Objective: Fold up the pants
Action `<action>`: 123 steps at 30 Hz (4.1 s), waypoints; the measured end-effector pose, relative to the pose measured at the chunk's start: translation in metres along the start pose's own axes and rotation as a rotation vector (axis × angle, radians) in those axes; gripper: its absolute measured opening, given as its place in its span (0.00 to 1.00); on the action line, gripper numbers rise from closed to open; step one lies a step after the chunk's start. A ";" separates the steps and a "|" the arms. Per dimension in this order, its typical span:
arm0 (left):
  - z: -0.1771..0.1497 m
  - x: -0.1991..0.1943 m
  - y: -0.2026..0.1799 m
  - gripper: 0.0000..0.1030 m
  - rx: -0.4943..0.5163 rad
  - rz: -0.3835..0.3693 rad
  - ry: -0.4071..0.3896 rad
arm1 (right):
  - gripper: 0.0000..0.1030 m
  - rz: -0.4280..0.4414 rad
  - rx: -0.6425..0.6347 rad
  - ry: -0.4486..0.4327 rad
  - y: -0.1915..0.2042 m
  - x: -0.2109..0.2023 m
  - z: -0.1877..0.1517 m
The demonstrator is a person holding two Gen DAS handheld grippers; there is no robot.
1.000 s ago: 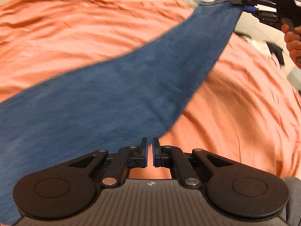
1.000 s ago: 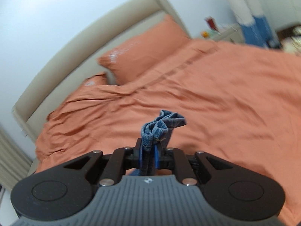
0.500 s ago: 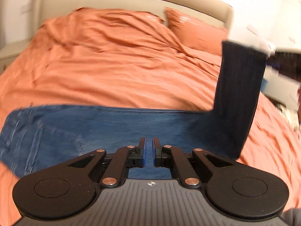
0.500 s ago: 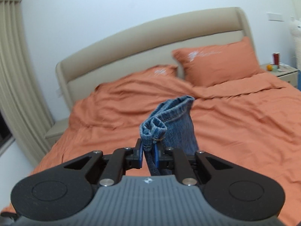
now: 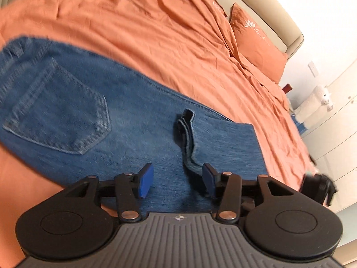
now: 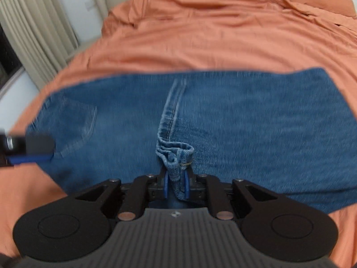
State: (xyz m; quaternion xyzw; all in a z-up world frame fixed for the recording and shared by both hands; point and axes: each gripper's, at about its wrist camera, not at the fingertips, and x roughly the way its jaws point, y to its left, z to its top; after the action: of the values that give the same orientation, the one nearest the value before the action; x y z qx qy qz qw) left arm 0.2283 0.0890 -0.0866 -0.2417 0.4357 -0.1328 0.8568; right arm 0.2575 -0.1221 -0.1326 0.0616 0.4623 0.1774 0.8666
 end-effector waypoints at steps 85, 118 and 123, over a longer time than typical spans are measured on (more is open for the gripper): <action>0.052 -0.005 0.014 0.60 0.039 0.499 -0.148 | 0.20 -0.101 -0.266 -0.214 -0.110 -0.035 -0.032; 0.009 -0.061 0.255 0.78 -0.876 0.108 -0.444 | 0.20 0.066 -0.790 0.104 0.037 0.056 0.078; 0.015 -0.051 0.260 0.70 -0.868 0.112 -0.421 | 0.19 0.036 -0.795 0.199 0.043 0.083 0.069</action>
State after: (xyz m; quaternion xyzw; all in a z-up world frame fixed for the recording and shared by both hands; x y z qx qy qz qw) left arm 0.2147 0.3366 -0.1821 -0.5744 0.2806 0.1593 0.7523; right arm 0.3462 -0.0480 -0.1467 -0.2873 0.4383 0.3623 0.7707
